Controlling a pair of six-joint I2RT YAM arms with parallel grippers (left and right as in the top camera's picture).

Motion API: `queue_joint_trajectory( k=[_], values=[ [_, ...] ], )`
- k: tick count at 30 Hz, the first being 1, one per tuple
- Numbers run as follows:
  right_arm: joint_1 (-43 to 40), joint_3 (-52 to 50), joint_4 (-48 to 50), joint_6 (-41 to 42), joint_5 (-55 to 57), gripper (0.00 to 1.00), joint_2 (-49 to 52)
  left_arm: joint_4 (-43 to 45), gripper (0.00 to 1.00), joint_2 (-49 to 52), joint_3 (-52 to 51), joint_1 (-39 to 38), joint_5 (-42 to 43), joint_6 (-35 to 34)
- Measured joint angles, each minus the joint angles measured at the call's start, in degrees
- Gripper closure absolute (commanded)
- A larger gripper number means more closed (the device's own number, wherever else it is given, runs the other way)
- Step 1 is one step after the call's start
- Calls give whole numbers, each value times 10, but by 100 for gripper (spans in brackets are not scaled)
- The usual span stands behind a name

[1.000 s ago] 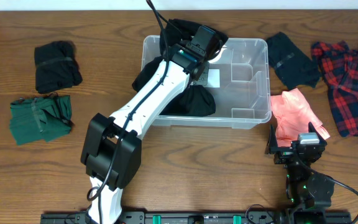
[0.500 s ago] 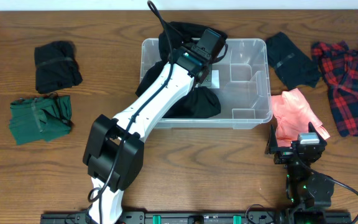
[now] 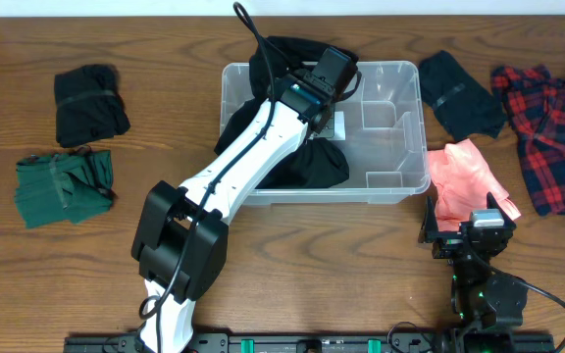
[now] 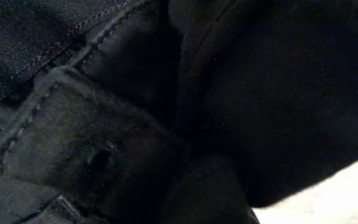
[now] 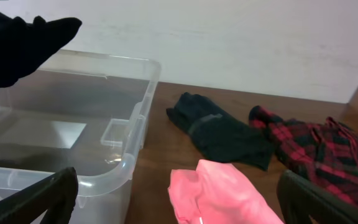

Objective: Pack container
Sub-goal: 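Lower the black garment into the bin and open the left gripper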

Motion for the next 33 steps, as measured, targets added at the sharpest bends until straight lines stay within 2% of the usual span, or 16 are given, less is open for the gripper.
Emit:
queue_joint_trajectory(
  k=[21,22,24,25,26,27,33],
  values=[
    [0,0,0,0,0,1,0,-2,93,26,0,0,-5,0],
    [0,0,0,0,0,1,0,-2,88,26,0,0,-5,0],
    [0,0,0,0,0,1,0,-2,64,26,0,0,-5,0],
    [0,0,0,0,0,1,0,-3,58,26,0,0,-3,-2],
    [0,0,0,0,0,1,0,-3,55,26,0,0,1,-2],
    [0,0,0,0,0,1,0,-6,48,26,0,0,6,-2],
    [0,0,0,0,0,1,0,-17,31,26,-1,-1,27,2]
  ],
)
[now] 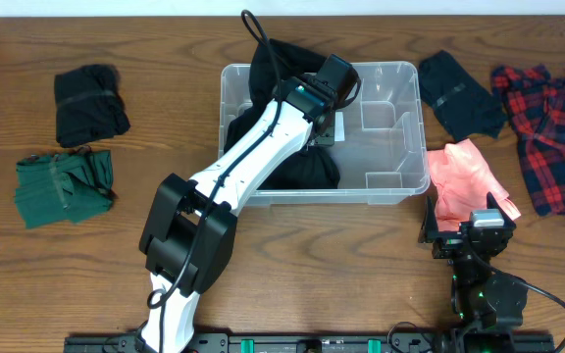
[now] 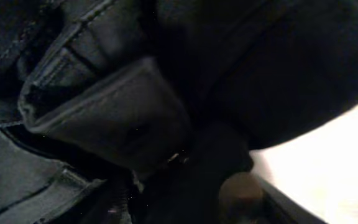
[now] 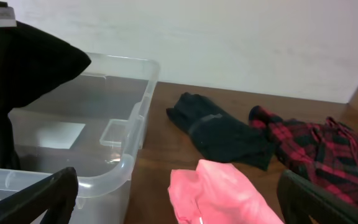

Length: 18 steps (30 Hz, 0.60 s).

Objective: Pack container
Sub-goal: 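Lower the black garment into the bin and open the left gripper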

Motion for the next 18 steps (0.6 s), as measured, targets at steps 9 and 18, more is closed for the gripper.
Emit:
queue_joint_trajectory(
  k=[9,18],
  values=[
    [0,0,0,0,0,1,0,5,30,-46,0,1,2,12],
    [0,0,0,0,0,1,0,51,94,-131,3,1,-37,50]
  ],
)
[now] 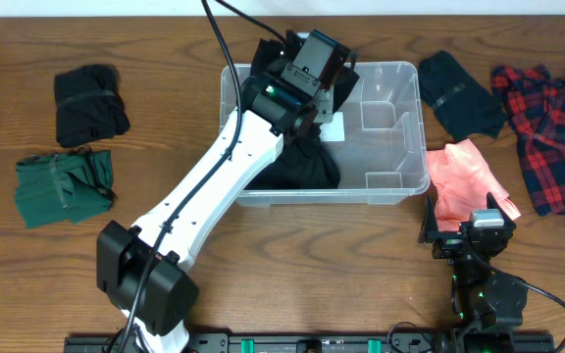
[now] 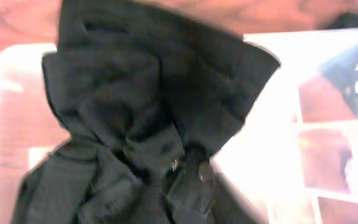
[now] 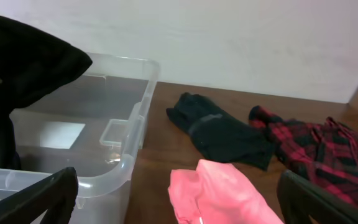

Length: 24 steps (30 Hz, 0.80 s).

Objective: Pack container
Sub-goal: 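Lower the black garment into the bin and open the left gripper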

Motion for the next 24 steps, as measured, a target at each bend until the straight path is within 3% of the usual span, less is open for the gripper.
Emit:
queue_joint_trajectory(
  k=[10,24],
  values=[
    [0,0,0,0,0,1,0,70,94,34,0,17,-42,65],
    [0,0,0,0,0,1,0,92,94,135,0,67,-60,74]
  ],
)
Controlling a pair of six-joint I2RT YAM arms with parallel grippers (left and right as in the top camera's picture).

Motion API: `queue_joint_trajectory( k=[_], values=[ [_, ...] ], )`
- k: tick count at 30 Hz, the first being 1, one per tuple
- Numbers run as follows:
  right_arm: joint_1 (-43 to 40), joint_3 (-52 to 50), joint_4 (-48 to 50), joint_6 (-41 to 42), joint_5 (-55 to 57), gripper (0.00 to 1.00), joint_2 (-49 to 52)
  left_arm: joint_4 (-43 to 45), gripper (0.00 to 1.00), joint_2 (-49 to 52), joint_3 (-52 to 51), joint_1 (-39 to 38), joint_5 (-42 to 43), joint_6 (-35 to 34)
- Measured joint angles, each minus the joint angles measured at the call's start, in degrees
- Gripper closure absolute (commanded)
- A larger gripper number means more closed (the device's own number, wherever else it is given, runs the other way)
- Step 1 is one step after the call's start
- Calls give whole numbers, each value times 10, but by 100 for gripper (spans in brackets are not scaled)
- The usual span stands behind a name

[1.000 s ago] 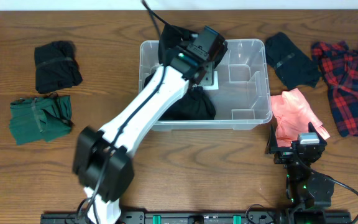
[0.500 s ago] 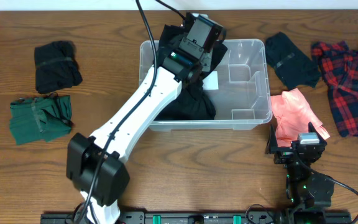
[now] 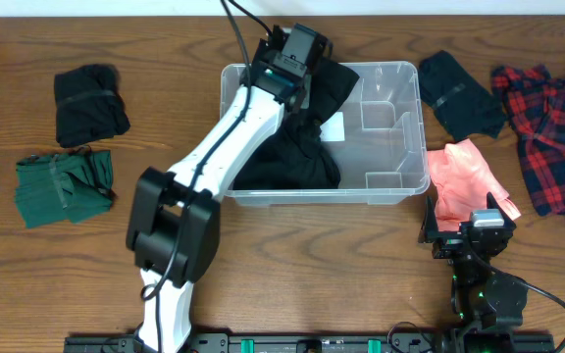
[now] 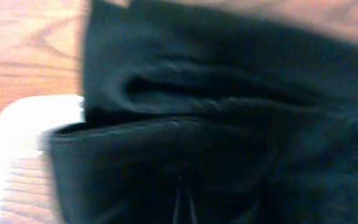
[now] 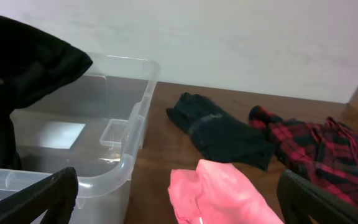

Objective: Pack container
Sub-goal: 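Lower the black garment into the bin and open the left gripper, then move the left gripper back to the green banded garment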

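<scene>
A clear plastic container (image 3: pixel 400 182) stands at the table's middle back. A black garment (image 3: pixel 297 147) fills its left half, and one flap reaches the back rim. My left gripper (image 3: pixel 297 47) sits over that back-left rim, close against the black garment (image 4: pixel 229 124). Its fingers are lost in the dark cloth, so their state is hidden. My right gripper (image 3: pixel 471 235) rests open near the front right edge, nothing between its fingers (image 5: pixel 55 190). It faces a pink cloth (image 5: pixel 222 193) and the container (image 5: pixel 126 165).
A pink cloth (image 3: pixel 464 176) lies right of the container, with a black cloth (image 3: pixel 454 93) and a red plaid shirt (image 3: pixel 547 123) beyond it. At the far left lie another black cloth (image 3: pixel 88 103) and a folded green cloth (image 3: pixel 62 186).
My left gripper was held above the garment with the whole bundle in view. It is now lower and a little further left, close against the black cloth at the back rim. The right arm is unchanged.
My left gripper was first down in the container, buried in the black garment, and stayed pressed into it at the second moment. It then stood above the garment, which lay in the container's left half. Now it is close to the flap at the back rim.
</scene>
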Motion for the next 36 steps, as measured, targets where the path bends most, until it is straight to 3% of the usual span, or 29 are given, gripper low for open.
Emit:
queue_joint_trajectory(
  k=[10,22,36],
  values=[
    [0,0,0,0,0,1,0,12,94,99,0,-2,-16,-4],
    [0,0,0,0,0,1,0,-4,94,85,7,-2,-16,0],
    [0,0,0,0,0,1,0,-62,93,-192,-2,33,-8,2]
  ],
)
